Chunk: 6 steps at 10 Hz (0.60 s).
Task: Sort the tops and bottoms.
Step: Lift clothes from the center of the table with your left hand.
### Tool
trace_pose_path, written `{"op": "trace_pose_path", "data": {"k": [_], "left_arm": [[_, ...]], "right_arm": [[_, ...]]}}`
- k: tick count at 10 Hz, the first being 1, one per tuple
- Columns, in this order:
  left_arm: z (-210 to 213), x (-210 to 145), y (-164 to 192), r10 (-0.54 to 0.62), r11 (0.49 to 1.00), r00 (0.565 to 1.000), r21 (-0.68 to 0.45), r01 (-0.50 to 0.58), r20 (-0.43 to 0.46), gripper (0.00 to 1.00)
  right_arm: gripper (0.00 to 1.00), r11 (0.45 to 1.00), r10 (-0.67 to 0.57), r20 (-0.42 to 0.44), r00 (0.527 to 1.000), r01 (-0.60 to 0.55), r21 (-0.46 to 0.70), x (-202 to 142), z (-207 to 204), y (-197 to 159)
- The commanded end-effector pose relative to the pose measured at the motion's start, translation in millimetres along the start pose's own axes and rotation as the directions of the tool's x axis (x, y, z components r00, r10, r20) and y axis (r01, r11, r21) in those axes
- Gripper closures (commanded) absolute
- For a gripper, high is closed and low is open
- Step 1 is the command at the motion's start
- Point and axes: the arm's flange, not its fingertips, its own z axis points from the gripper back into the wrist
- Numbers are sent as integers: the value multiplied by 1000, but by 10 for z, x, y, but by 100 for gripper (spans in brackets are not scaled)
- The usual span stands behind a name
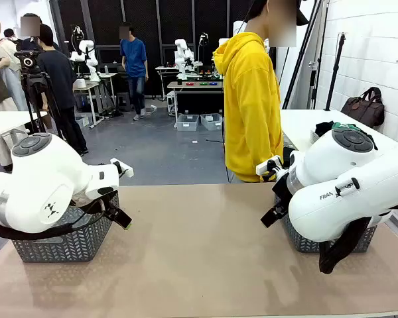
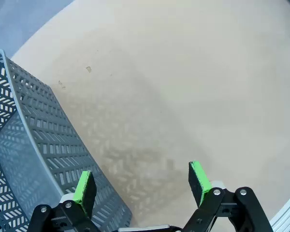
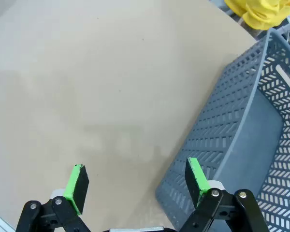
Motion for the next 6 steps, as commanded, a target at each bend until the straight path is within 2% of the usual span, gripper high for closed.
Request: {"op": "trace_pose_path", "data": {"k": [1,6], "left_arm": [[0,0,0,0,1000,1000,0,0,0,0],[0,0,0,0,1000,1000,0,0,0,0]], "right_arm": [[0,1000,0,0,1000,0,0,0,0,0],[0,1000,0,0,1000,0,0,0,0,0]]}}
